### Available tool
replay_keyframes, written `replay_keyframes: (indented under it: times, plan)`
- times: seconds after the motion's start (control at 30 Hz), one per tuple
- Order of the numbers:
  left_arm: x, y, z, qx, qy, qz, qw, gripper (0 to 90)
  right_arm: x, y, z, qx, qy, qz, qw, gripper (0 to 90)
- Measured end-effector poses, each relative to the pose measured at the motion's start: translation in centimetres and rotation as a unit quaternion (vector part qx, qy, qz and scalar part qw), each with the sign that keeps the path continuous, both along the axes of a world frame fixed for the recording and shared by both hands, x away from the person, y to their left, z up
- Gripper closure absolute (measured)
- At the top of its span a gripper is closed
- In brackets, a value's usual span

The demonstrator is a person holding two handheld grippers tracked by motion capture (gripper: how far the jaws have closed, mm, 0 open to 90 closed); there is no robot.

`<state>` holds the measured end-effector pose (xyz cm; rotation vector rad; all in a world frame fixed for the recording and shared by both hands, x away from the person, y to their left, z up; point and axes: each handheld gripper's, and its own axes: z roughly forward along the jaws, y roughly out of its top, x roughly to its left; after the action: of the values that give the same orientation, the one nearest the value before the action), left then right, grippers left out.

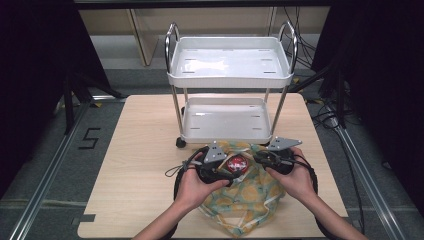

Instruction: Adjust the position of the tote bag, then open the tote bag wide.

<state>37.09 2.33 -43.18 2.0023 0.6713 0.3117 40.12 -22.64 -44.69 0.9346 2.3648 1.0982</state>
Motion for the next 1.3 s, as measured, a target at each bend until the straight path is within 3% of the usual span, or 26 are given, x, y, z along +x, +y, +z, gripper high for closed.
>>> replay_keyframes:
  times: [0.1,0.2,0.27,0.43,0.5,0.57,0.63,0.7,0.83,0.87,0.9,0.93,0.97,1.0,1.1,1.13,1.17,1.23,1.27,1.3]
  plan:
    - [-0.1,0.2,0.1,0.004,0.003,0.0,1.0,27.6,-0.1,-0.1,0.2,-0.001,-0.001,0.001,1.0,76.4]
    - [-0.3,0.1,0.1,-0.005,0.006,0.009,0.9999,27.7,-0.2,-0.2,0.3,0.004,-0.008,-0.005,1.0,76.2]
    - [-0.4,0.2,0.1,-0.003,0.005,0.008,0.9999,27.7,-0.4,-0.1,0.5,0.012,-0.001,-0.012,0.9999,76.1]
    - [-0.6,0.3,0.0,-0.002,0.004,0.018,0.9998,27.8,-0.2,-0.2,0.8,0.015,-0.006,-0.005,0.9999,75.8]
    - [-0.6,0.2,-0.1,-0.006,0.003,0.017,0.9998,27.8,-0.1,-0.2,0.9,0.009,-0.007,0.001,0.9999,75.4]
    - [-0.5,0.1,0.0,0.003,0.006,0.007,0.9999,28.0,-0.2,-0.1,0.9,0.01,-0.009,0.001,0.9999,74.7]
    - [-0.5,-0.3,-0.1,0.0,0.007,0.012,0.9999,28.4,-0.3,0.0,0.8,0.013,0.005,-0.003,0.9999,74.6]
    - [-0.4,-0.4,-0.1,-0.002,0.01,0.012,0.9999,29.3,0.1,-0.1,0.7,0.007,-0.009,0.004,0.9999,74.6]
    - [0.1,-1.2,-0.6,0.014,0.003,0.002,0.9999,30.3,0.2,0.1,0.5,0.012,0.007,0.002,0.9999,74.5]
    - [0.1,-1.6,-0.9,0.013,0.011,0.005,0.9998,30.3,0.5,-0.1,0.4,0.008,0.002,0.007,0.9999,74.5]
    - [0.2,-1.7,-1.0,0.019,0.012,0.001,0.9997,30.4,0.2,0.0,0.3,0.012,0.014,-0.002,0.9998,74.4]
    - [0.4,-2.1,-1.1,0.033,0.005,-0.008,0.9994,30.4,0.5,-0.2,0.3,0.009,-0.003,0.003,0.9999,74.3]
    - [0.3,-2.4,-1.2,0.031,0.013,-0.002,0.9994,30.3,0.3,-0.1,0.3,0.012,0.008,0.001,0.9999,74.4]
    - [0.5,-2.4,-1.2,0.034,0.009,-0.006,0.9994,30.2,0.5,-0.1,0.3,0.008,-0.003,0.004,1.0,74.3]
    - [0.5,-2.7,-1.3,0.034,0.014,0.001,0.9993,29.9,0.5,0.0,0.3,0.009,0.0,0.006,0.9999,74.3]
    - [0.6,-2.8,-1.5,0.042,0.016,0.009,0.9989,29.3,0.6,0.0,0.2,0.005,-0.006,0.009,0.9999,74.3]
    - [0.6,-2.8,-1.5,0.042,0.016,0.009,0.9989,29.0,0.5,0.2,0.2,0.01,0.003,0.004,0.9999,74.2]
    - [0.9,-2.9,-1.7,0.049,0.013,0.007,0.9987,28.3,0.6,0.2,0.2,0.007,-0.002,0.009,0.9999,74.2]
    - [1.2,-2.8,-1.9,0.06,0.01,0.018,0.998,28.0,0.5,0.2,0.3,0.01,0.006,0.005,0.9999,74.2]
    - [1.4,-2.9,-2.0,0.057,0.008,0.021,0.9981,27.8,0.5,0.2,0.3,0.01,0.007,0.005,0.9999,74.1]
